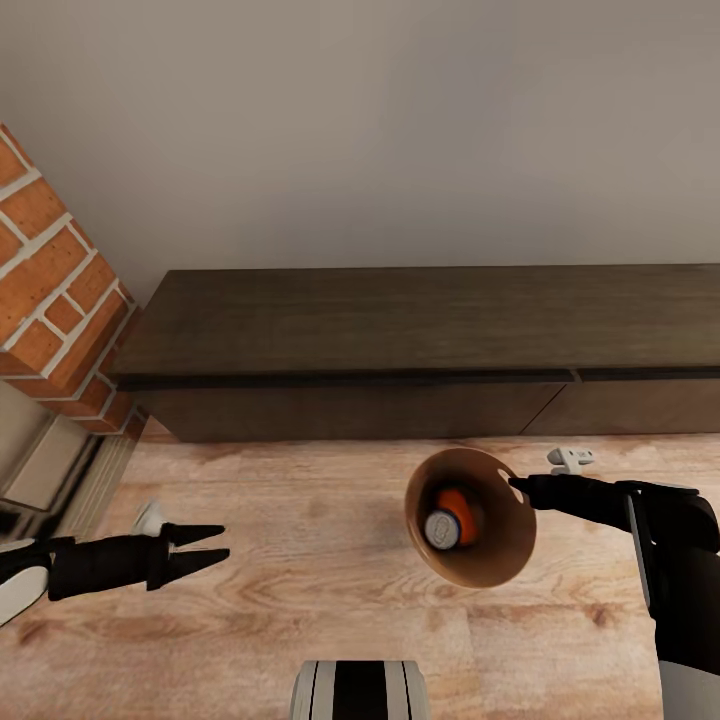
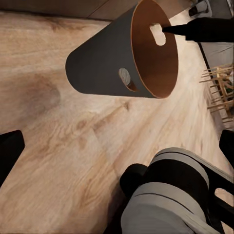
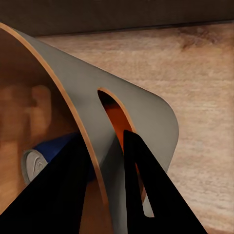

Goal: Put the three can of soda from the living room inside the tash can in the kitchen.

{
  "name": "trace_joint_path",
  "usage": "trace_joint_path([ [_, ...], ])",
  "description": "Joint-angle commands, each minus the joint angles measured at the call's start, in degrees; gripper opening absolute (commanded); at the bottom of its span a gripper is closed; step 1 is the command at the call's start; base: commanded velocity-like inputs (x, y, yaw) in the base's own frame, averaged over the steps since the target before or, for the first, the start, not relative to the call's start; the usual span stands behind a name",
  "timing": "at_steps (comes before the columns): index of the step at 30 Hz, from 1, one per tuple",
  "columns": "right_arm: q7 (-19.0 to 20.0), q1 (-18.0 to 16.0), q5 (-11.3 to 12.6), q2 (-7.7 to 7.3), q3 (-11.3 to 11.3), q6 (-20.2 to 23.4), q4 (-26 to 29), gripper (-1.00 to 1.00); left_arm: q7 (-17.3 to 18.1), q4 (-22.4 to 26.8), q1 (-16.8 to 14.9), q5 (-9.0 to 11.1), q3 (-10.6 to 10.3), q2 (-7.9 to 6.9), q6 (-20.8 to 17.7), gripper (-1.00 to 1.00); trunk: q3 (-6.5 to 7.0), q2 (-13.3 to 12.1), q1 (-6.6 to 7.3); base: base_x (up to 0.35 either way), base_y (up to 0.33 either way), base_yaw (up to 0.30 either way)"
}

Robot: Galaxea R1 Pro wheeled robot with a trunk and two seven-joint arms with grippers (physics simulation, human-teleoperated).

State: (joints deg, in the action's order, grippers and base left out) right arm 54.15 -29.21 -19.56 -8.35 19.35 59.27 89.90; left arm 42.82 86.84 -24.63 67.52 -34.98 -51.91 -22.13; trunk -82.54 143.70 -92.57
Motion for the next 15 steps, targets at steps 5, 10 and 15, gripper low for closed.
trace_joint_path([
  [5,0.1,0.0,1.3,0.0,0.0,0.7,0.0,-1.0,0.2,0.0,0.7,2.2,-0.9,-2.1,3.6,1.0,0.0,0.0,0.0,0.0,0.0,0.0],
  [10,0.1,0.0,1.3,0.0,0.0,0.7,0.0,-1.0,-0.3,-0.1,0.8,2.5,-2.2,-1.47,4.0,1.0,0.0,0.0,0.0,0.0,0.0,0.0],
  [15,0.0,0.0,1.3,0.03,0.0,0.7,0.0,-1.0,-0.4,-0.1,0.8,2.5,-2.4,-1.11,3.8,1.0,0.03,0.0,0.0,0.0,0.0,0.0],
])
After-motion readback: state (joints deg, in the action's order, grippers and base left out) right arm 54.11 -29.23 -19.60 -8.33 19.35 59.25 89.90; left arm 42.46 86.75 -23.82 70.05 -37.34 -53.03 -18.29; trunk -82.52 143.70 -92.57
